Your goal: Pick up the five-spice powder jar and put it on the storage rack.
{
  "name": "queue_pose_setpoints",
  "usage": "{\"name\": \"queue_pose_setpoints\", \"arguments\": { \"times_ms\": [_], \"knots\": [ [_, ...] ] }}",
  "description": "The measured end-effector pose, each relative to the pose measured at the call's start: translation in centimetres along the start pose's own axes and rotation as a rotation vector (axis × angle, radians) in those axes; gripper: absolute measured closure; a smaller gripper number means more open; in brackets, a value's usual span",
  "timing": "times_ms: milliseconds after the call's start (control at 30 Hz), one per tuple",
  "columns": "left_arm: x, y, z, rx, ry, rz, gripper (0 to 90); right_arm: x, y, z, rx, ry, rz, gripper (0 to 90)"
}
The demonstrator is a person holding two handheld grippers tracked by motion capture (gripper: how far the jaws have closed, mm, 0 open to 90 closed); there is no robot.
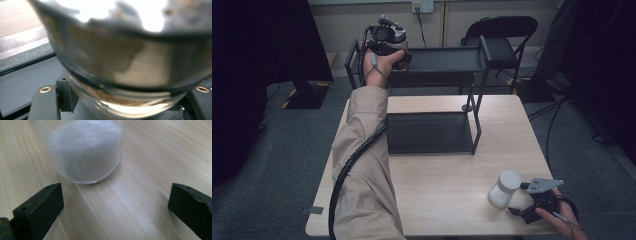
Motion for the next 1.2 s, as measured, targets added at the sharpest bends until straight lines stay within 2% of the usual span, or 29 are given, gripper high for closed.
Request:
{"name": "queue_pose_setpoints", "arguments": {
  "times_ms": [300,367,500,633,900,1067,1200],
  "knots": [
    [0.0,-0.2,0.1,-0.009,-0.004,-0.018,29.7,0.0,0.0,0.0,0.0,0.0,0.0,0.0],
    [0.1,-0.3,0.1,-0.009,-0.019,-0.039,23.2,0.0,0.0,0.0,0.0,0.0,0.0,0.0],
    [0.2,-0.7,-0.2,-0.018,-0.036,-0.053,14.3,0.0,0.0,0.0,0.0,0.0,0.0,0.0],
    [0.7,-0.8,-0.5,-0.011,-0.047,-0.074,8.0,0.0,0.0,0.0,0.0,0.0,0.0,0.0],
    [2.4,-0.8,-1.8,-0.019,-0.074,-0.095,1.0,0.0,0.0,0.0,0.0,0.0,0.0,0.0],
    [3.7,-0.7,-2.6,0.005,-0.095,-0.101,1.1,0.0,0.0,0.0,0.0,-0.001,-0.001,0.0],
    [4.6,-1.0,-3.1,0.0,-0.1,-0.094,2.3,0.0,0.0,0.0,0.001,-0.001,-0.001,0.0]
  ]
}}
Point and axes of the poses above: each handheld gripper's, and its own axes: z roughly forward along the jaws, x roughly out of its underside, y roughly to its left, the point moved 4 cm from there along z, roughly forward along the jaws, and after that the axes turned 14 degrees about y, right-handed, at the moved point
